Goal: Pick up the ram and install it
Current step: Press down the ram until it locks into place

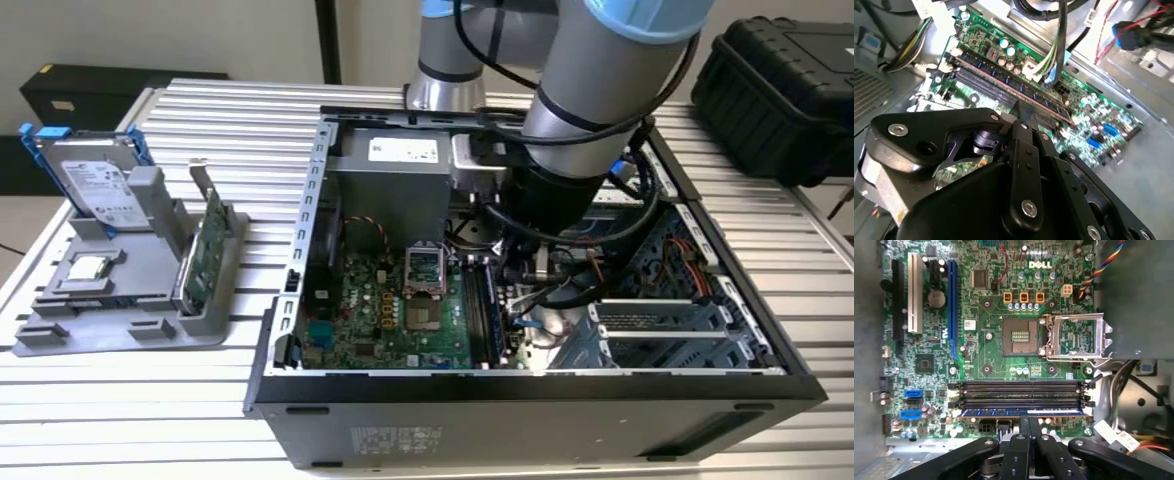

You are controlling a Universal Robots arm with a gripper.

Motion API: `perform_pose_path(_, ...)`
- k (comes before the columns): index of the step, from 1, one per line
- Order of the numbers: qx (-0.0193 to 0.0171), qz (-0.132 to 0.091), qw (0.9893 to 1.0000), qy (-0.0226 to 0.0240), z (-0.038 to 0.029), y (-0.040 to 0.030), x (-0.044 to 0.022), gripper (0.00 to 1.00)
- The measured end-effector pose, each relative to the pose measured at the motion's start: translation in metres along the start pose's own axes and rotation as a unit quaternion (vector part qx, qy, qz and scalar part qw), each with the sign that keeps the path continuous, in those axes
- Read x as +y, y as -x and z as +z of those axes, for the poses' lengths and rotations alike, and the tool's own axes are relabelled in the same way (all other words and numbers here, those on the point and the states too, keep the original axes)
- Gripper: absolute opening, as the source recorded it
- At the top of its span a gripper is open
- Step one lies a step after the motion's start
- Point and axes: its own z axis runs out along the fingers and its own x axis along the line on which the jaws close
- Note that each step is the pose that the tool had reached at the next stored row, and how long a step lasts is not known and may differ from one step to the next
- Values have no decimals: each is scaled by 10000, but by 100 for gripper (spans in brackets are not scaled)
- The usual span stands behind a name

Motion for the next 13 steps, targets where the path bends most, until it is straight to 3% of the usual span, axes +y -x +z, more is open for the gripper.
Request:
perform_pose_path(10,0,0,10000,0,-455,8,25,0)
perform_pose_path(13,-2,0,10000,0,-481,9,26,0)
